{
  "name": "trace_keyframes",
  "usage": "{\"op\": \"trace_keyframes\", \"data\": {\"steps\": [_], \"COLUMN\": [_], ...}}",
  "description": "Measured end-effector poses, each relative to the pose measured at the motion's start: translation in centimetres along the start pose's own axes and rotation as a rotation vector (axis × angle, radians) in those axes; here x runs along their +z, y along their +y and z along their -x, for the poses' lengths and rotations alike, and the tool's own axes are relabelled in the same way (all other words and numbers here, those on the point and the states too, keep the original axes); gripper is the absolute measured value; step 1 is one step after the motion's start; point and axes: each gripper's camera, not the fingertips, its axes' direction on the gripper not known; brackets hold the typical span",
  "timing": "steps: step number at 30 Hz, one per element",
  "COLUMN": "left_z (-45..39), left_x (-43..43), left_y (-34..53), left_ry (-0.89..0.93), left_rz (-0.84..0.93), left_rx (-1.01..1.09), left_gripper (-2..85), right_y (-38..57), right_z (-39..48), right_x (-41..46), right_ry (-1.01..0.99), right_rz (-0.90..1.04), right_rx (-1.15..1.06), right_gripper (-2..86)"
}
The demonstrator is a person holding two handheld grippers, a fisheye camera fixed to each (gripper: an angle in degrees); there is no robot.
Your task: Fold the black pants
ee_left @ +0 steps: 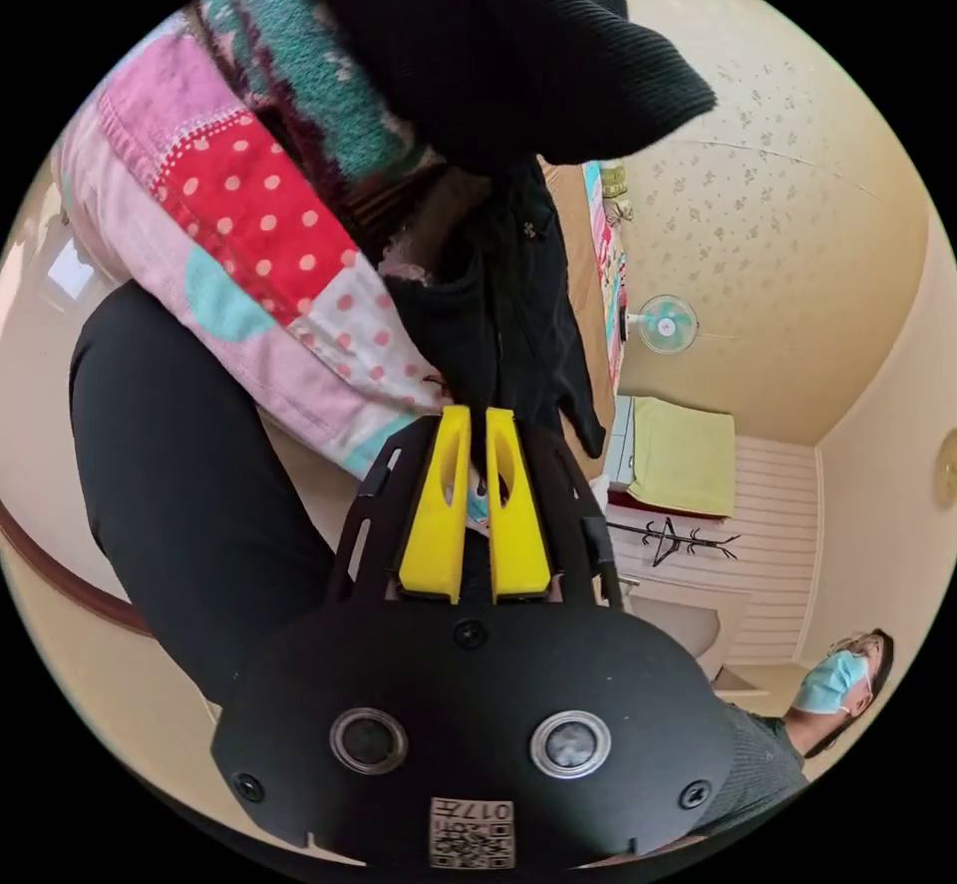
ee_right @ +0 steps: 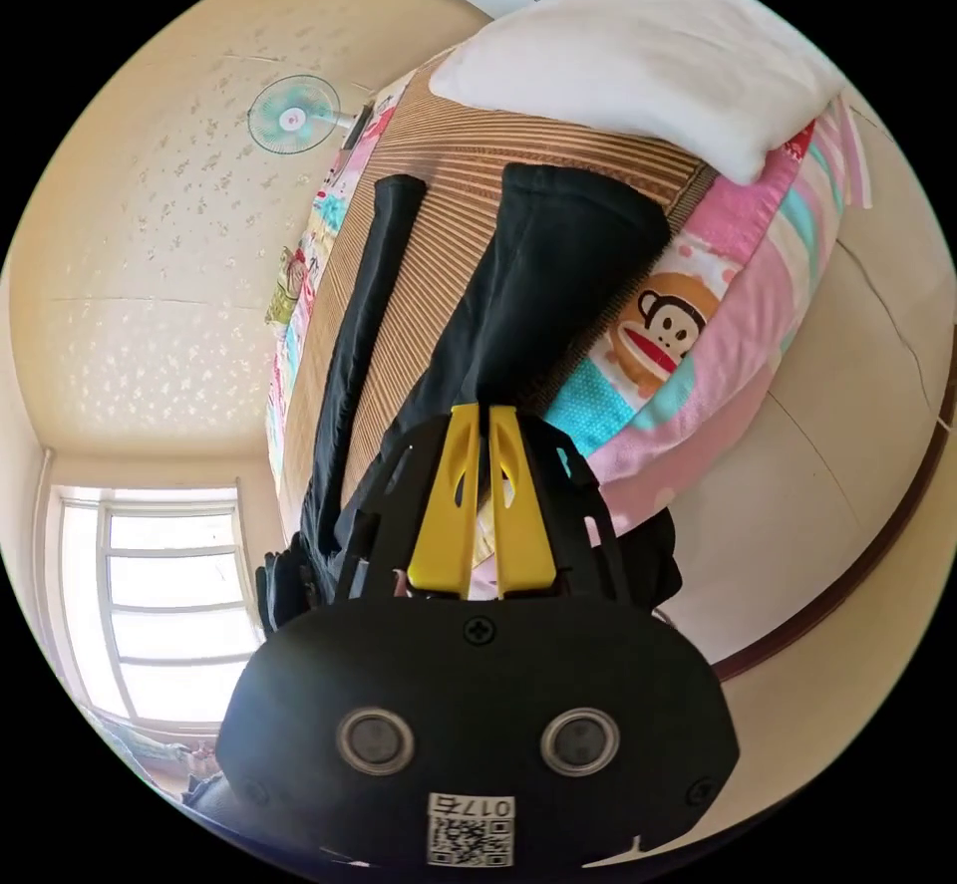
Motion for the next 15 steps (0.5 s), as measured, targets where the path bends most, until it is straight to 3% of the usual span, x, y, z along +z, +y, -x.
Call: {"op": "trace_keyframes", "data": {"steps": [5, 9, 15], "left_z": [-3.1, -3.6, -5.7], "left_x": [-1.2, -2.9, -2.5], "left_y": [4.3, 7.5, 9.4], "left_ry": [-0.020, 0.055, 0.065], "left_rz": [0.048, 0.062, 0.017], "left_rx": [0.182, 0.195, 0.168], "left_gripper": [2.1, 1.4, 1.4], "right_y": [6.4, 9.3, 1.6], "right_z": [0.9, 1.3, 10.0], "right_x": [-4.4, -9.3, -8.2], "right_ry": [0.027, 0.042, 0.049], "right_rz": [-0.157, -0.274, -0.249], "right_rx": [-0.104, -0.153, -0.198], "right_gripper": [1.5, 1.3, 1.8]}}
